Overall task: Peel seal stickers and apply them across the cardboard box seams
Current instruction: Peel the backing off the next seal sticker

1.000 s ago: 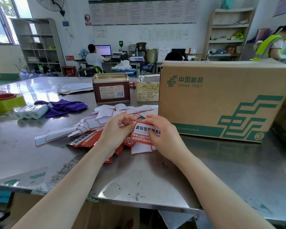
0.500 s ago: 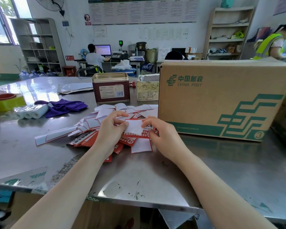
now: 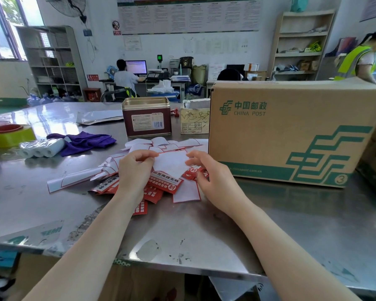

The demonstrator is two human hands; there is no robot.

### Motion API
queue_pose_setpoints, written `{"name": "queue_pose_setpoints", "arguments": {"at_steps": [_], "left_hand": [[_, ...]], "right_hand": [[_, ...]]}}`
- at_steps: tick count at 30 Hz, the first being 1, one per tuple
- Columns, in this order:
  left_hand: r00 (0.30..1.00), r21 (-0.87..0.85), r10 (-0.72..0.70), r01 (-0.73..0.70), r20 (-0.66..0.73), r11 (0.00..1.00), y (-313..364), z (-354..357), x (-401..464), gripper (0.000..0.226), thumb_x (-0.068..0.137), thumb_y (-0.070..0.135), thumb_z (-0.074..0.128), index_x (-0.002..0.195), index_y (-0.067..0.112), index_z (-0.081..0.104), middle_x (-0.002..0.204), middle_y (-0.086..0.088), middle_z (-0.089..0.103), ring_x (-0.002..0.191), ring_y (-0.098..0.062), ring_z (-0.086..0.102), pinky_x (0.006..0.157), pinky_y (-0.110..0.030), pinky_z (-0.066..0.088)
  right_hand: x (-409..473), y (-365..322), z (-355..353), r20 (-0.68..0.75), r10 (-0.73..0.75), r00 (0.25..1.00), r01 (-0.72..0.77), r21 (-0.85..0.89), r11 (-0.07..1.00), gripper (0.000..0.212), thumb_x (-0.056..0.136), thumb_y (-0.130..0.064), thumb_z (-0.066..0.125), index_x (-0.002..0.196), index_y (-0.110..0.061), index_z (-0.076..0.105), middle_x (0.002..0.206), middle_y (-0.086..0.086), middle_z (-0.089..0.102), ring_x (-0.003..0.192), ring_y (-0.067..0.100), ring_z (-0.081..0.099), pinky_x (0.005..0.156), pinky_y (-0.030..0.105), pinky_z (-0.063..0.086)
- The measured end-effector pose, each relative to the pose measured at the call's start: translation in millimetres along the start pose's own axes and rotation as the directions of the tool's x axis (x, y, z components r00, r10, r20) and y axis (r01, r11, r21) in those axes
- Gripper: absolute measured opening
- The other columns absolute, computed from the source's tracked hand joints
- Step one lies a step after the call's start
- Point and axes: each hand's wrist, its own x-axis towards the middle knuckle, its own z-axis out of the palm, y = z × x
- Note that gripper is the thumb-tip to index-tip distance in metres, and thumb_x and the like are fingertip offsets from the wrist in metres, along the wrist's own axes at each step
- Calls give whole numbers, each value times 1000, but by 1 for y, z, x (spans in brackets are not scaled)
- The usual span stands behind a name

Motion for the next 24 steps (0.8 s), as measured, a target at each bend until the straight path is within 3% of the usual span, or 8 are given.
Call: {"name": "queue_pose_setpoints", "arguments": {"at_steps": [6, 10, 13, 15, 17, 20, 22, 24], "left_hand": [[976, 124, 119, -98, -183, 988, 3, -8, 2, 25, 91, 4, 51, 97, 15, 72, 113, -3, 63, 102, -14, 55, 93, -36, 48], [918, 335, 273, -171, -288, 927, 5, -16, 3, 30, 92, 0, 46, 115, 4, 65, 121, -14, 55, 111, -24, 53, 90, -17, 34], [933, 497, 323, -207, -158, 843, 1, -13, 1, 34, 94, 4, 45, 126, -2, 55, 131, -18, 45, 114, -28, 50, 87, -17, 30], [940, 626, 334, -221, -67, 748, -7, -10, 5, 34, 96, 13, 44, 122, -5, 55, 134, -18, 44, 117, -32, 49, 98, -31, 34], [963, 768, 269, -174, 2, 617, -14, -9, 10, 43, 98, 26, 36, 124, -3, 53, 141, -16, 42, 128, -33, 42, 109, -45, 28], [992, 875, 104, -116, 76, 470, -20, -10, 14, 61, 97, 45, 22, 144, 8, 33, 155, -12, 24, 144, -27, 16, 117, -45, 11], [990, 868, 103, -134, 97, 477, -17, -10, 12, 64, 96, 51, 23, 148, 13, 25, 157, -14, 15, 146, -28, 8, 117, -46, 9], [955, 783, 244, -279, 167, 555, -11, -10, 6, 64, 94, 50, 37, 148, 19, 21, 158, -12, 11, 146, -26, 5, 116, -44, 10]], "right_hand": [[1, 2, -1, -25, 23, 999, -23, -3, 1000, 46, 92, 1, 41, 127, -27, 47, 118, -8, 61, 65, -7, 47, 65, 6, 36], [2, 3, -2, -90, 45, 995, -45, 2, 999, 46, 91, 1, 42, 128, -25, 49, 124, -7, 59, 107, 4, 55, 84, 8, 37], [1, 3, -3, -95, 59, 994, -59, 1, 998, 45, 93, 0, 42, 130, -25, 48, 132, -6, 54, 118, 7, 49, 80, 1, 37], [1, 4, -4, -87, 66, 994, -66, 8, 998, 45, 94, -1, 41, 133, -25, 47, 135, -4, 52, 114, 9, 52, 74, 3, 43], [1, 3, -4, -83, 70, 994, -70, 6, 998, 46, 95, -2, 41, 135, -25, 45, 136, -3, 50, 108, 7, 53, 69, 3, 44], [1, 2, -4, -86, 44, 995, -44, -3, 999, 48, 94, 2, 41, 135, -22, 46, 137, -3, 50, 111, 1, 45, 74, -3, 39], [1, 2, -4, -78, 45, 996, -46, -9, 999, 49, 93, 2, 40, 136, -21, 46, 139, -3, 48, 123, 7, 44, 84, 1, 37], [1, 3, -4, -75, 57, 996, -57, -9, 998, 49, 93, 3, 40, 136, -21, 46, 140, -3, 48, 128, 11, 43, 92, 10, 39]]}}
